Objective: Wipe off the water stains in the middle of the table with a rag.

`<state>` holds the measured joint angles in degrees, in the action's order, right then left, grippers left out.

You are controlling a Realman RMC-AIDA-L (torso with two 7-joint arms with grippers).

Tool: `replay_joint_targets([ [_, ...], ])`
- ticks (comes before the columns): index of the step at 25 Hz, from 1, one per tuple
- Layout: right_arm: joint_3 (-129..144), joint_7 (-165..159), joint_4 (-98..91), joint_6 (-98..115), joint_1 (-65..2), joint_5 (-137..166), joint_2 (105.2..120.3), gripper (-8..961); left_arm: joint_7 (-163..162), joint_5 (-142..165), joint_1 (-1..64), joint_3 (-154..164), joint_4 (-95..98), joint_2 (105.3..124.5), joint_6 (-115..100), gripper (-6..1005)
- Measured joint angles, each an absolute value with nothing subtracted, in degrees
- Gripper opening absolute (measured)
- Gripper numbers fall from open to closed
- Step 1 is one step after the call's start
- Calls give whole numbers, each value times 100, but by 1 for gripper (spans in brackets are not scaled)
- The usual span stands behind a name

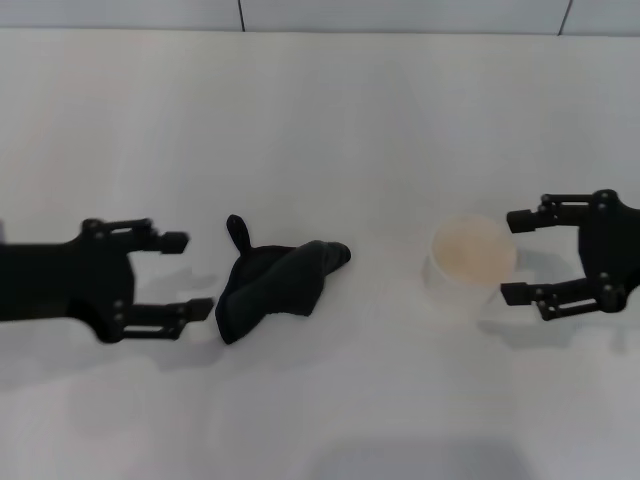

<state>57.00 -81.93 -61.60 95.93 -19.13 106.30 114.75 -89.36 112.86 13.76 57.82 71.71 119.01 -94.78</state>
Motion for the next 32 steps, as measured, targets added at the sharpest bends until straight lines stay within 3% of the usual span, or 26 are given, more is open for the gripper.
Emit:
replay_joint_targets([
  [5,5356,-7926,-5726,9875,-1931,10682,11364,825,-8384,11274,1179,5162,7104,11900,-9917,803],
  [10,5352,-7864,-5577,9898,-1925,10696,11337,824,-8171,11289,1111,4983,7097,11899,-10163,802],
  [32,5334,-7525,-5538,9635,-1867,10688,11477,825,-8046,11282,1056,4785,6885,11868,-10322,799],
])
